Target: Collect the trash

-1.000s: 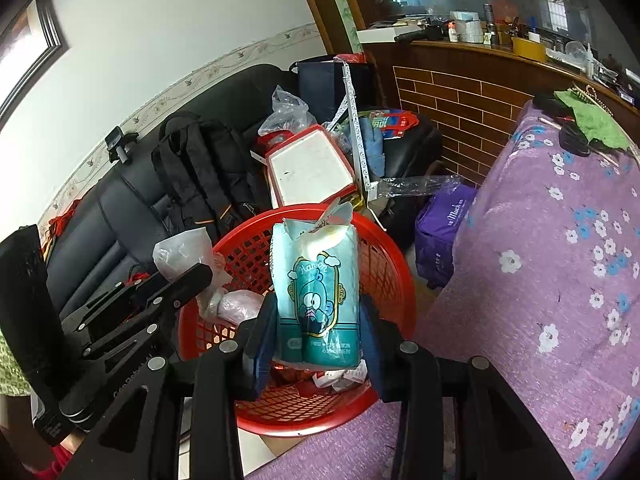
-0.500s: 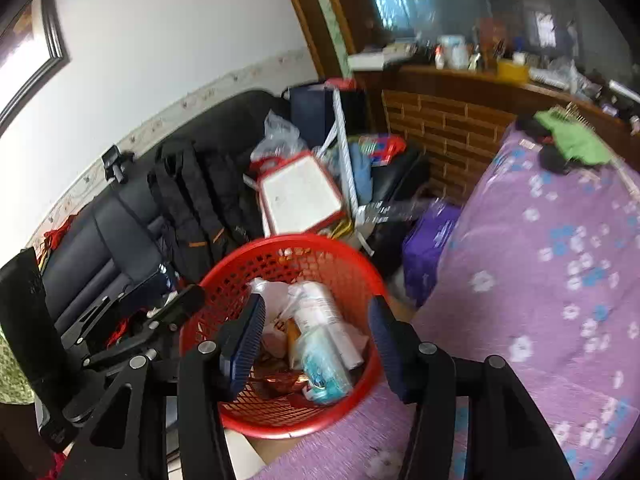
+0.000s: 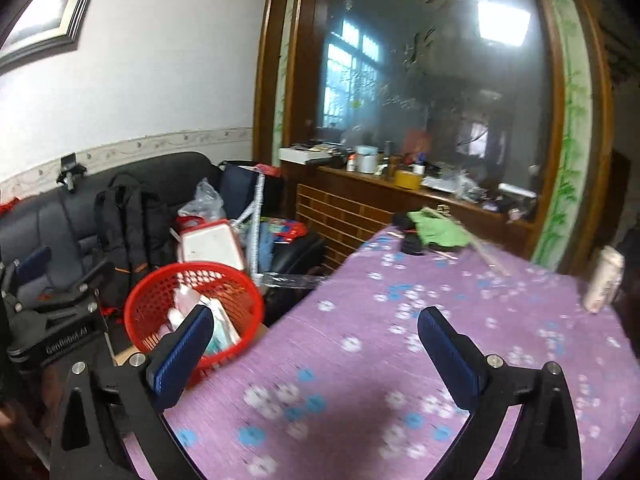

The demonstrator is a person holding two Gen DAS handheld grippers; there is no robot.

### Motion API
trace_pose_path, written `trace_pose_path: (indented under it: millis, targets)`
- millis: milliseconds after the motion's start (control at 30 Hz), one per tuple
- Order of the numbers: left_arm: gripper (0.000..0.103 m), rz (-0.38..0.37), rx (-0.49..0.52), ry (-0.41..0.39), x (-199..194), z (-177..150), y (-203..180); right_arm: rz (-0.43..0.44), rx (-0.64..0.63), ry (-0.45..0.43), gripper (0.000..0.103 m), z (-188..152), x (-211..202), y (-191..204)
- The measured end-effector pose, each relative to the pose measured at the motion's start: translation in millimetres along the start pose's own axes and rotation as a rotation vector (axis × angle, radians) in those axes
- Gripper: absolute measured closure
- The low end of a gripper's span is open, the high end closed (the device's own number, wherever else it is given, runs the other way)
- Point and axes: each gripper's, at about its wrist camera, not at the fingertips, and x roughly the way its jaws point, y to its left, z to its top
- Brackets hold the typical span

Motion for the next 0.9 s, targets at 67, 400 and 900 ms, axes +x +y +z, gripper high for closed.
trace_pose_path:
  millis: [67, 400, 900]
  targets:
    - [0.000, -0.028, 0.001, 0.000, -8, -2, -6, -0.030, 0.007, -0.018, 0.000, -8, -16, -8]
    - [0.000, 0.037, 0.022, 0.069, -17, -9, -14, -0.063, 0.003, -0.044, 0.000, -27, -48, -23]
    - [0.000, 0.081, 0.066, 0.065, -20, -16, -17, -0.051, -0.011, -0.033, 0.000, -34, -48, -21]
